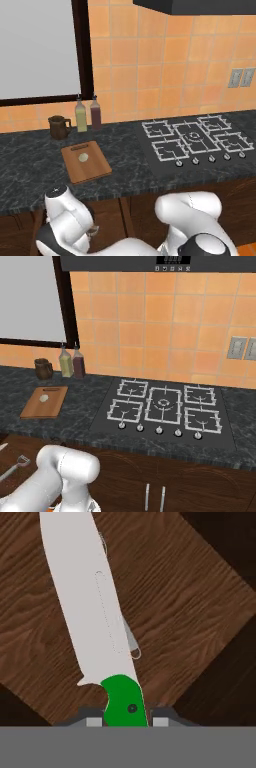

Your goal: Place the appropriate cutting tool for cutting the garlic skin on the cutting board.

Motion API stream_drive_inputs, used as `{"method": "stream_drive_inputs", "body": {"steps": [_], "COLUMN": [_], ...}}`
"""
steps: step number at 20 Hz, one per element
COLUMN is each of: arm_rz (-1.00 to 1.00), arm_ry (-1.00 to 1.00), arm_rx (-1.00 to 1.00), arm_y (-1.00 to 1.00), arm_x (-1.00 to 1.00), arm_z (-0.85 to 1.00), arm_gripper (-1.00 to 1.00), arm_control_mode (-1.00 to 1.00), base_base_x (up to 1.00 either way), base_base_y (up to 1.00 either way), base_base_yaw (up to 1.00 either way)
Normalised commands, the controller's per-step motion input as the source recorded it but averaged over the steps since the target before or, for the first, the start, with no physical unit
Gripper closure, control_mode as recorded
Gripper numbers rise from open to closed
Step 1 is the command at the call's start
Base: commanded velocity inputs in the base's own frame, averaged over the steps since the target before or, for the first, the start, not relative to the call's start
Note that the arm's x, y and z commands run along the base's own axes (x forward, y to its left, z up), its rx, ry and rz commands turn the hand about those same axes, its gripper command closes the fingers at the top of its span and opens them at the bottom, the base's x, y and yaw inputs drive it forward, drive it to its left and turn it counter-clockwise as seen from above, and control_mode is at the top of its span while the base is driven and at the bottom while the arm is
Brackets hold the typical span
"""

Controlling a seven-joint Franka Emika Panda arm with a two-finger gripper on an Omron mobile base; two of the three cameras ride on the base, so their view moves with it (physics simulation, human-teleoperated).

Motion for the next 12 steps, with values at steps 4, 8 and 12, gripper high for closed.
{"method": "stream_drive_inputs", "body": {"steps": [4, 8, 12], "arm_rz": [-0.3, -0.26, -0.25], "arm_ry": [-0.02, 0.0, 0.0], "arm_rx": [-0.15, -0.18, -0.14], "arm_y": [-0.11, 0.0, 0.0], "arm_x": [-0.23, 0.0, 0.02], "arm_z": [1.0, 1.0, 1.0], "arm_gripper": [1.0, 1.0, 1.0], "arm_control_mode": [-1.0, -1.0, -1.0], "base_base_x": [0.0, 0.0, 0.0], "base_base_y": [0.0, 0.0, 0.0], "base_base_yaw": [0.0, 0.0, 0.0]}}
